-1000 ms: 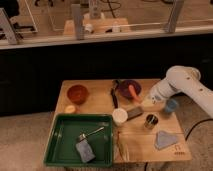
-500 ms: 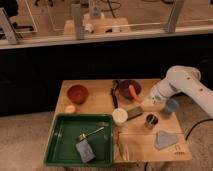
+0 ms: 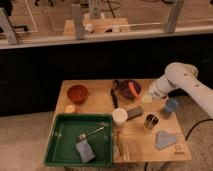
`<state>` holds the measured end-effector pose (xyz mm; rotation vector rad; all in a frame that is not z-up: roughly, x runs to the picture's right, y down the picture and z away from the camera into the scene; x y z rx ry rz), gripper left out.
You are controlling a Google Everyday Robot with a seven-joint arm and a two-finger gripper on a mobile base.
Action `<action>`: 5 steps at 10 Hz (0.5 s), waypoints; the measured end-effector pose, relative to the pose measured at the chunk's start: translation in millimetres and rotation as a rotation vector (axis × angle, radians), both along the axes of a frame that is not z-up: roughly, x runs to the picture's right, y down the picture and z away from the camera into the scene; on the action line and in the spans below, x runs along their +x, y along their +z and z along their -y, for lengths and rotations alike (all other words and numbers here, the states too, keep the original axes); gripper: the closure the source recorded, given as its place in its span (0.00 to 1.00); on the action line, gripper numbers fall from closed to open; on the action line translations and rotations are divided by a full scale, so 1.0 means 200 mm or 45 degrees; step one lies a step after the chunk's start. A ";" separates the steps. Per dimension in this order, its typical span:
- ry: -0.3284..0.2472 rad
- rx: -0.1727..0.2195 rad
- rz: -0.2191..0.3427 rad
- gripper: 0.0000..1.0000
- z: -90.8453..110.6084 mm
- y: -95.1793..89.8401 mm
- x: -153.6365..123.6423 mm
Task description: Place pepper in purple bowl
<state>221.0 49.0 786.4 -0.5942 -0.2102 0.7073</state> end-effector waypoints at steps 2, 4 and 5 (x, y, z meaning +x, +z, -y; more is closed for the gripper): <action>-0.001 -0.006 0.010 1.00 0.09 0.12 -0.02; 0.001 -0.009 0.007 1.00 0.10 0.14 -0.01; 0.001 -0.009 0.006 1.00 0.10 0.14 -0.01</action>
